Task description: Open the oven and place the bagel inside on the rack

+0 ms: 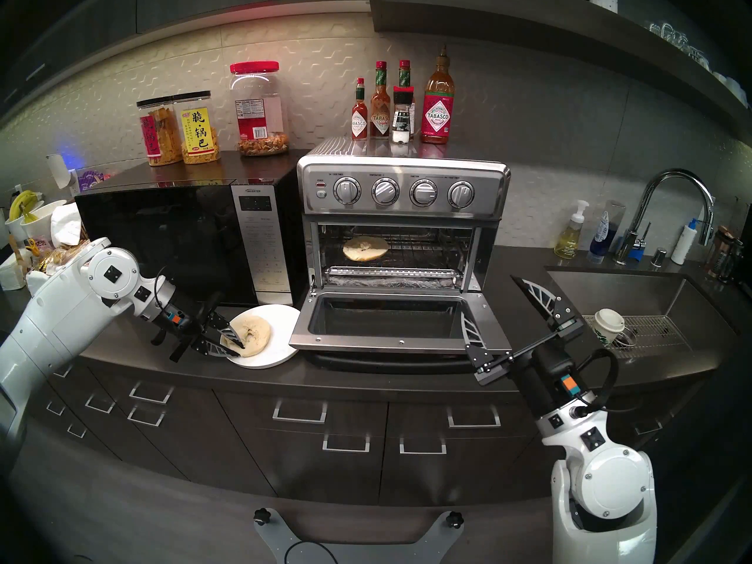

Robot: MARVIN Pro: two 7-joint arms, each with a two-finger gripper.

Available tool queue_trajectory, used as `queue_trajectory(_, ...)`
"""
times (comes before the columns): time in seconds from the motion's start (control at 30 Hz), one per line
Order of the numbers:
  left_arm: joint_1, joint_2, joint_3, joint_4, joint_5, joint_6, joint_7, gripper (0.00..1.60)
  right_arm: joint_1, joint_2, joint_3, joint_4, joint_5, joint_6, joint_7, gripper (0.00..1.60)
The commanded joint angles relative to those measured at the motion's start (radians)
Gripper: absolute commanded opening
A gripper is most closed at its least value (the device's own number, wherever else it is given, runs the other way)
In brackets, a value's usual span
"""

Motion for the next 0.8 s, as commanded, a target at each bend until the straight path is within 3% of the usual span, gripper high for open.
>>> queue_trajectory(0.0,-0.022,-0.002,-0.006,0.003,-0.009,-0.004,-0.014,0.75,0.002,0.002,-0.001,-0.022,0.005,-0.005,0.002,1.6)
queue_trajectory(0.1,-0.026,-0.003,-0.004,0.005,-0.011,-0.003,-0.016,0.75,0.002,0.002,-0.001,-0.022,0.005,-0.005,0.002,1.6)
queue_trajectory(0.27,-0.028,-0.002,-0.001,0.007,-0.013,-0.005,-0.015,1.15,0.002,0.002,-0.001,-0.022,0.005,-0.005,0.002,1.6)
queue_trajectory(0.3,-0.029,-0.001,-0.001,0.007,-0.014,-0.004,-0.013,1.17,0.002,0.002,-0.001,-0.022,0.005,-0.005,0.002,1.6)
queue_trajectory(0.43,-0.032,-0.001,0.001,0.011,-0.013,-0.005,-0.012,1.14,0.002,0.002,-0.001,-0.022,0.005,-0.005,0.002,1.6)
queue_trajectory(0.5,-0.034,-0.002,0.002,0.015,-0.012,-0.006,-0.014,1.0,0.002,0.002,-0.001,-0.022,0.005,-0.005,0.002,1.6)
queue_trajectory(0.53,-0.034,-0.002,0.003,0.016,-0.013,-0.006,-0.015,0.82,0.002,0.002,-0.001,-0.022,0.006,-0.005,0.002,1.6)
queue_trajectory(0.77,-0.045,-0.005,0.013,0.028,-0.019,-0.011,-0.025,0.75,0.002,0.002,-0.001,-0.022,0.005,-0.005,0.002,1.6)
